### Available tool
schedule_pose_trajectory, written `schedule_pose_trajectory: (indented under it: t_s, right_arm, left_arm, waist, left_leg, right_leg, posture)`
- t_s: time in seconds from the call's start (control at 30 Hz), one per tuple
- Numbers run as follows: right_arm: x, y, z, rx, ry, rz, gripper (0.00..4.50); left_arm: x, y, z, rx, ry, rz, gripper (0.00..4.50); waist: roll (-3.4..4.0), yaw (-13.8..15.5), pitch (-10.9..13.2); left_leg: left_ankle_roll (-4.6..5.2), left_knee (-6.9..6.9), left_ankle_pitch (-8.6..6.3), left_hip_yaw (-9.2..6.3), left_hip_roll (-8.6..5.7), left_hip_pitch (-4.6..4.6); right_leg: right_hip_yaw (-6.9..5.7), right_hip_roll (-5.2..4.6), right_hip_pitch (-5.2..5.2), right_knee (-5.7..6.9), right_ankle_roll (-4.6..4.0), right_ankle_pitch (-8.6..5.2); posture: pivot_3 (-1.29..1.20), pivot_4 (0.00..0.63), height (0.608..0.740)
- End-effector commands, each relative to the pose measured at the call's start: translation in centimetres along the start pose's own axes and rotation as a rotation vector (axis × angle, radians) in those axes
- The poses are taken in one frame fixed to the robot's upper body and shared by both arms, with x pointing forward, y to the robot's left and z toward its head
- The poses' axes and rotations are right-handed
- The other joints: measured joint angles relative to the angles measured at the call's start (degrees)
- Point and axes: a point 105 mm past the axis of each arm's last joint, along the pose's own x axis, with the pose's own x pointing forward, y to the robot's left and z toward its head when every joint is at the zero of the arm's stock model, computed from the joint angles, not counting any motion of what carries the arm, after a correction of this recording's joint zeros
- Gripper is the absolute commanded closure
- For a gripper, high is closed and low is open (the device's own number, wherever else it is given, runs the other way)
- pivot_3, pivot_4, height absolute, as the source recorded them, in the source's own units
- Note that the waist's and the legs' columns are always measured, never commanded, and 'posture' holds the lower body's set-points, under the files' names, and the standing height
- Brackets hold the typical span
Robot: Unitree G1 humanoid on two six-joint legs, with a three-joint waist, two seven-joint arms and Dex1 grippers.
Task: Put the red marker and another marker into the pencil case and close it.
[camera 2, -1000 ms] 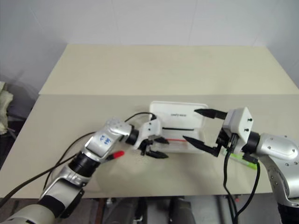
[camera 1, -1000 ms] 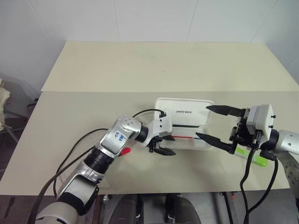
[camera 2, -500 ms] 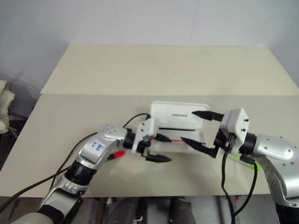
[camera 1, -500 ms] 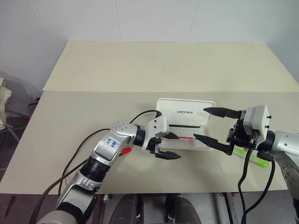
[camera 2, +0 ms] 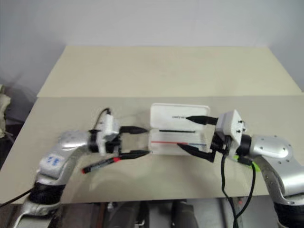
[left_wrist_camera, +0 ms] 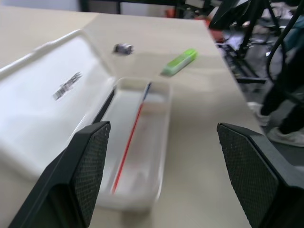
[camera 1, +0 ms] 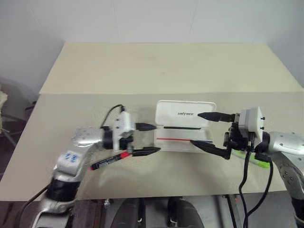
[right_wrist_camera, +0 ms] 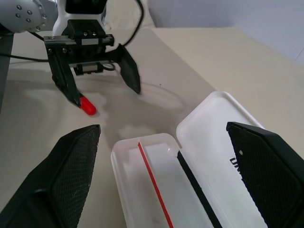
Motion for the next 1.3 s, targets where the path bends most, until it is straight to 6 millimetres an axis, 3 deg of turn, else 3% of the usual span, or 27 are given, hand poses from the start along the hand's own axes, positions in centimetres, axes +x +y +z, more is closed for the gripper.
schedule_pose_trajectory:
  t_s: [0.03, 0.2, 0.33, 0.63, 1.17, 1.3]
  right_arm:
    - [0.6, -0.3, 0.6, -0.035, -0.039, 0.032, 0.00]
    - [1.7, -0.2, 0.9, -0.055, -0.068, 0.107, 0.00]
    - [2.0, 0.3, 0.7, -0.068, -0.059, 0.180, 0.00]
    - [1.6, 0.7, -0.5, -0.095, 0.002, 0.315, 0.00]
    - [0.3, 0.2, -0.8, -0.105, 0.029, 0.290, 0.00]
    - [0.0, 0.1, -0.8, -0.108, 0.036, 0.282, 0.00]
  left_arm:
    - [-4.1, 0.7, 0.4, 0.074, 0.041, 0.098, 0.66]
    - [-8.4, 0.7, -1.9, 0.033, 0.135, 0.183, 0.66]
    - [-9.2, 0.2, -3.0, 0.018, 0.159, 0.190, 0.66]
    - [-8.4, -1.3, -5.1, -0.034, 0.173, 0.135, 0.66]
    - [-8.3, -2.0, -9.8, -0.068, 0.277, 0.113, 0.66]
    - [-7.9, -1.8, -10.4, -0.065, 0.285, 0.126, 1.60]
  waist:
    - [0.02, -0.4, 0.0]
    - [0.07, 0.0, 0.0]
    - [0.07, 0.4, 0.0]
    - [0.10, 0.1, 0.1]
    - [0.19, 0.2, 0.0]
    - [0.38, 0.4, -0.1]
  left_leg:
    - [-0.02, -0.02, -0.01, 0.01, 0.04, 0.01]
    - [0.09, -0.03, -0.16, -0.01, 0.06, 0.02]
    - [0.15, -0.06, -0.27, -0.01, 0.05, -0.02]
    - [0.16, -0.09, -0.52, 0.07, 0.06, -0.03]
    - [0.17, -0.08, -0.58, 0.19, 0.12, -0.02]
    - [0.18, -0.08, -0.59, 0.19, 0.12, 0.00]
  right_leg:
    - [-0.01, 0.04, 0.00, 0.01, -0.04, -0.02]
    - [-0.01, -0.01, -0.03, 0.00, -0.06, -0.04]
    - [0.00, -0.03, -0.08, -0.07, -0.08, -0.04]
    - [0.02, -0.02, -0.13, -0.11, -0.11, -0.06]
    - [0.05, -0.02, -0.20, -0.11, -0.12, -0.07]
    - [0.04, -0.03, -0.17, -0.11, -0.12, -0.07]
  posture:
    - [0.00, 0.150, 0.740]
    - [0.00, 0.150, 0.740]
    - [0.00, 0.150, 0.740]
    - [0.00, 0.150, 0.740]
    - [0.00, 0.150, 0.740]
    - [0.00, 0.150, 0.740]
